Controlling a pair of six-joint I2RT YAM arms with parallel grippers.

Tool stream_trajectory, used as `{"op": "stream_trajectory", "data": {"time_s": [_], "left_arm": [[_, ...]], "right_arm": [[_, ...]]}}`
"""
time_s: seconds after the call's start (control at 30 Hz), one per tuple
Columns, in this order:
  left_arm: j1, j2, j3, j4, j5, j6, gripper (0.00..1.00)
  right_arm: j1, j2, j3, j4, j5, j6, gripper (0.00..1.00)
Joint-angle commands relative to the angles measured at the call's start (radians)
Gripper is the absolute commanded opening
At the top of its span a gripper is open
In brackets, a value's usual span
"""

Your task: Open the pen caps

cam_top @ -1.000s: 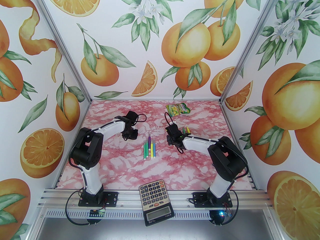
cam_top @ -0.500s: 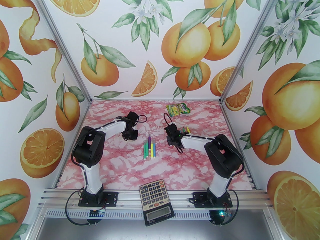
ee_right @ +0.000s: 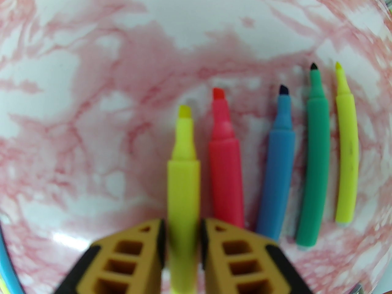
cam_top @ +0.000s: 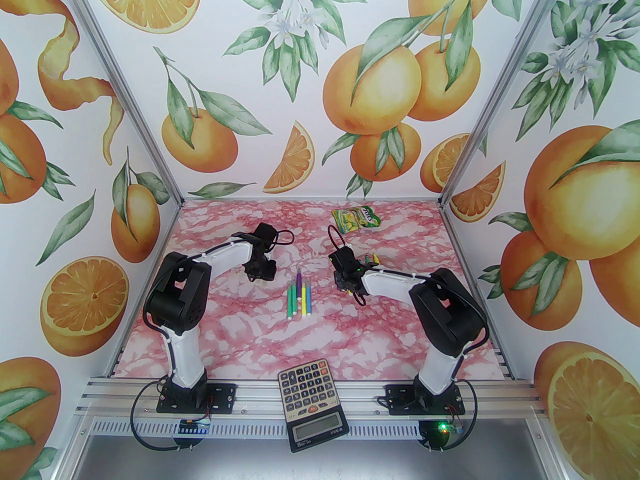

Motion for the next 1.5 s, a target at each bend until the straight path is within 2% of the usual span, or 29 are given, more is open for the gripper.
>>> {"op": "stream_trajectory", "data": {"time_s": [0.0, 0.23, 0.43, 0.63, 0.9, 1.47], "left_arm": [[0.000, -0.062, 0.023, -0.005, 0.005, 0.006, 0.32], [0.026, -0.172, -0.018, 0.044, 0.076, 0.014, 0.48], [0.071, -0.287, -0.115, 0.146, 0.158, 0.011, 0.57], [0.125, -0.399, -0.252, 0.286, 0.238, -0.031, 0.59], [0.158, -0.480, -0.362, 0.374, 0.250, -0.054, 0.63], [0.189, -0.554, -0.442, 0.400, 0.263, -0.051, 0.68]], "right_arm": [[-0.003, -0.019, 0.025, -0.033, 0.032, -0.002, 0.28], [0.017, -0.085, 0.020, -0.041, 0.002, -0.050, 0.32], [0.072, -0.140, 0.018, -0.052, -0.134, -0.052, 0.40], [0.125, -0.148, 0.018, -0.061, -0.267, -0.010, 0.41], [0.158, -0.106, 0.016, -0.024, -0.414, 0.026, 0.41], [0.183, 0.004, 0.058, 0.006, -0.504, 0.040, 0.40]]}}
